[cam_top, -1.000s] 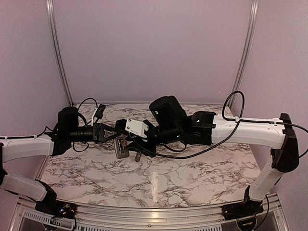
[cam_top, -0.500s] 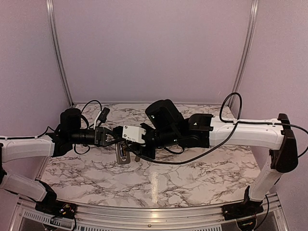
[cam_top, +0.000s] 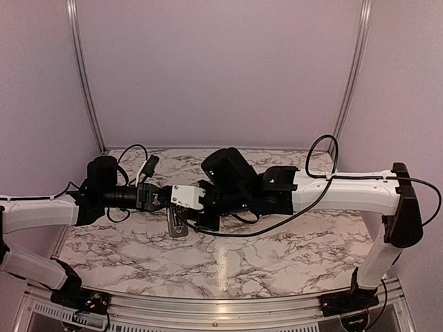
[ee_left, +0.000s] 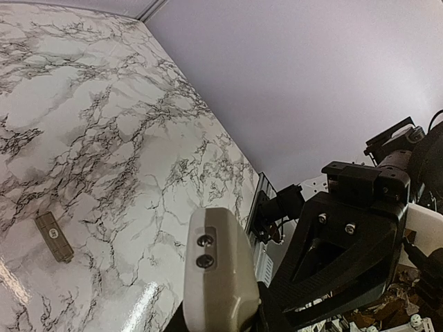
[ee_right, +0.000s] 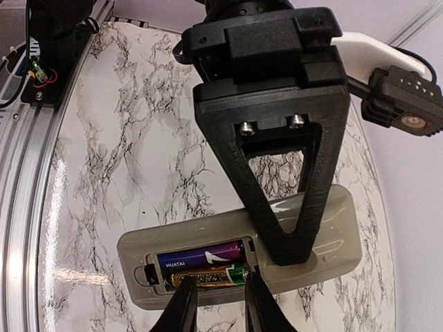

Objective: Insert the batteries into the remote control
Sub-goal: Adjust the battery in the battery compartment.

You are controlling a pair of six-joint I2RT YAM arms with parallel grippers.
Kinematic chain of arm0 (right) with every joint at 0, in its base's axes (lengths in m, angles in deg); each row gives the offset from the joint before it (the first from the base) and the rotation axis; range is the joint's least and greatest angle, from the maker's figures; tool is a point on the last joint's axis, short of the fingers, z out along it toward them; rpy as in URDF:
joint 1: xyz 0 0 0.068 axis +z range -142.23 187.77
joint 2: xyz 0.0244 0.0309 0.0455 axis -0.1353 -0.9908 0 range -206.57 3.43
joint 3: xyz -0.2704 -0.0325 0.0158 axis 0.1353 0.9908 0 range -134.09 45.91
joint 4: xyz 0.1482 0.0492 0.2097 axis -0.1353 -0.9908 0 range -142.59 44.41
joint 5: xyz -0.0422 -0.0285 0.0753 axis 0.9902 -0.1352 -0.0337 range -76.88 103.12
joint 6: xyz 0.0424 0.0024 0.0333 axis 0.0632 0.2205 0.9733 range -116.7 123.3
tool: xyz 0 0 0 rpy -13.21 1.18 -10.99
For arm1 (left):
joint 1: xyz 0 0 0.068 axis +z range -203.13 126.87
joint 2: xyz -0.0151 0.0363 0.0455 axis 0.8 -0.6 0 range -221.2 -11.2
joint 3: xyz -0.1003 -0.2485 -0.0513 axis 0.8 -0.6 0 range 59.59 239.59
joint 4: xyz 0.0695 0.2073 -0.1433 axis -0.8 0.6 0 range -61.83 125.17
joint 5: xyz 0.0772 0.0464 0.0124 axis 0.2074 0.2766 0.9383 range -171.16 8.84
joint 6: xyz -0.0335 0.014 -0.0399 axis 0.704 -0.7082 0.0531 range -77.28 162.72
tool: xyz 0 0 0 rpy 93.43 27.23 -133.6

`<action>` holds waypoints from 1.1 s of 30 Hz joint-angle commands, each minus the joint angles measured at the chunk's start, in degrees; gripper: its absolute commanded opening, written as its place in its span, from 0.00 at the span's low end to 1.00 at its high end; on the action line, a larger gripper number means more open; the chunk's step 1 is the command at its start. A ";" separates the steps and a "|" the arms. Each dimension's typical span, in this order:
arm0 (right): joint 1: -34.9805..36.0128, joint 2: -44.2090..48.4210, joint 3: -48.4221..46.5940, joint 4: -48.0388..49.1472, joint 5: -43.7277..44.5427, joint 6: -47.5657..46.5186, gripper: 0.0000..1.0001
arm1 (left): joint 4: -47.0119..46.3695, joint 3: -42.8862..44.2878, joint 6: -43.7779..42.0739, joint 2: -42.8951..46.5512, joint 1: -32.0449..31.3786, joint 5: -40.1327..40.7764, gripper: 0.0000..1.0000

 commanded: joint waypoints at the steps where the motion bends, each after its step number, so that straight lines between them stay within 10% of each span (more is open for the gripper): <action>1: 0.44 0.12 -2.40 -0.09 1.21 -0.63 0.23 | -1.77 0.91 0.05 0.94 -0.31 -0.64 0.00; 33: 0.99 -4.98 -4.90 -5.60 4.69 -2.45 0.00 | -8.63 -0.15 5.05 1.98 -0.62 -1.64 0.00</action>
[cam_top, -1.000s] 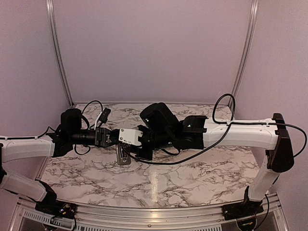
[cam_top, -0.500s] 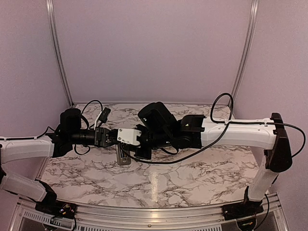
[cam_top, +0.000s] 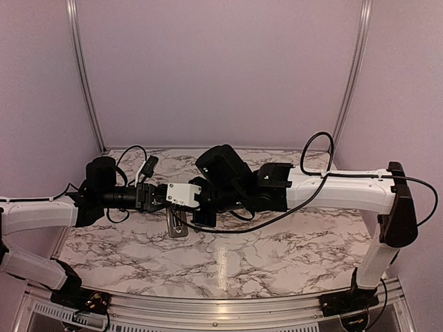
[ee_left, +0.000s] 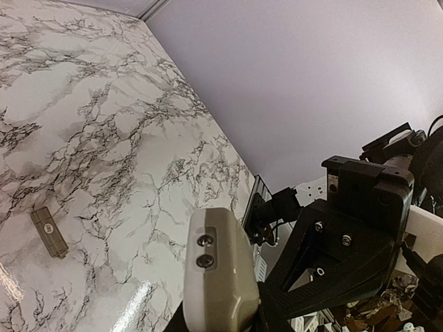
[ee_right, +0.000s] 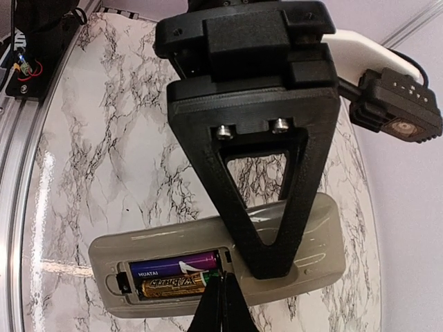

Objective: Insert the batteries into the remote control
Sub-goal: Adjust the battery in the battery compartment.

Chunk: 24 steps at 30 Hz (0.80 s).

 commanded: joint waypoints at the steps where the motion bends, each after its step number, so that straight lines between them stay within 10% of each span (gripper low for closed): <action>1: 1.17 -2.73 -0.92 -3.74 2.63 -0.58 0.00 | -7.75 0.48 2.63 1.29 -0.25 -1.83 0.00; 24: 3.39 -3.25 -3.57 -5.87 7.90 0.71 0.02 | -6.37 1.16 0.53 1.48 0.02 -0.84 0.00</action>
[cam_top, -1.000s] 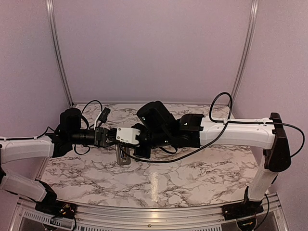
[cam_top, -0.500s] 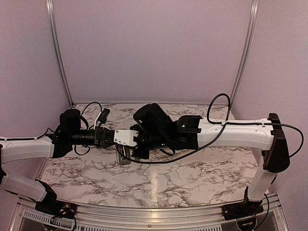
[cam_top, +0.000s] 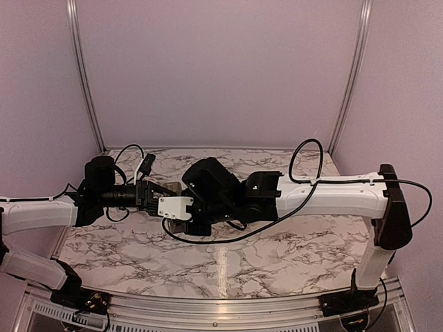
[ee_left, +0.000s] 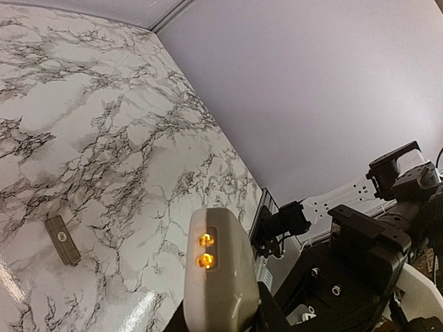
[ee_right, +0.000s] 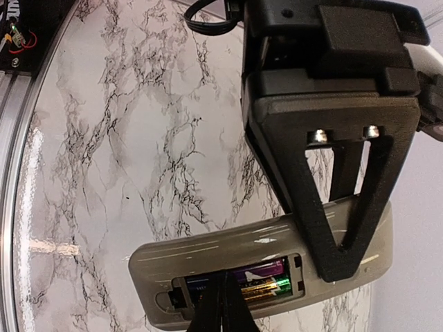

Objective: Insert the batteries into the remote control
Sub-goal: Adjust the battery in the battery compartment.

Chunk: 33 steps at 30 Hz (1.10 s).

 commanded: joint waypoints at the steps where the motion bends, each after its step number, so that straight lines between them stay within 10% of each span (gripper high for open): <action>1: 0.12 0.95 -1.65 -2.60 -0.58 3.02 0.06 | -5.08 1.31 -1.63 1.43 -0.86 -3.09 0.00; 11: -7.00 12.22 3.74 8.28 -15.90 17.67 0.46 | -2.95 1.21 -5.81 2.76 -0.86 -1.41 0.00; 33: -12.76 7.17 9.77 16.05 -37.53 36.90 0.51 | -4.26 -0.14 -6.92 6.98 -0.94 2.65 0.00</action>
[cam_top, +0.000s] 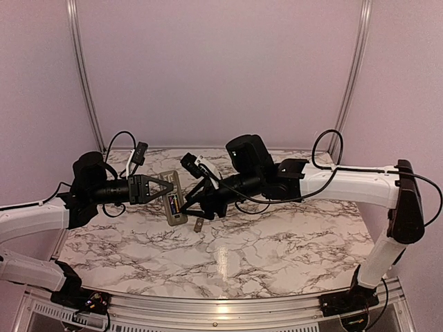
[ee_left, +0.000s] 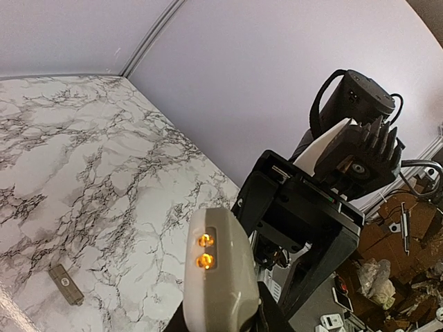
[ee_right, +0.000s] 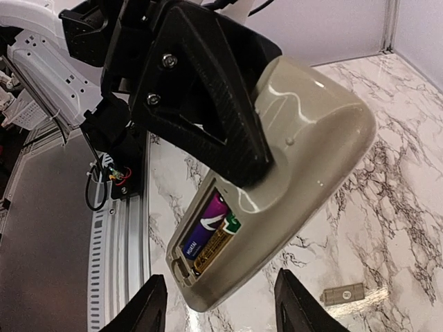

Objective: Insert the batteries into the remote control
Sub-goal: Adjust the battery in the battery compartment.

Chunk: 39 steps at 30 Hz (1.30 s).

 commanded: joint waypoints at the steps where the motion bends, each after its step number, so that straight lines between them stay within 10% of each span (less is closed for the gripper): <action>1: 0.58 -1.50 -2.34 1.56 -1.74 3.19 0.50 | -1.12 -0.04 -1.29 1.27 -0.09 1.57 0.00; 26: 2.10 -9.05 -10.65 -8.20 12.97 4.41 0.24 | -0.14 -0.05 -1.14 0.43 -0.45 6.34 0.00; 39: -1.86 -2.41 -4.35 -1.61 -4.81 4.75 0.43 | 1.84 0.65 -4.85 -2.39 -0.51 2.15 0.00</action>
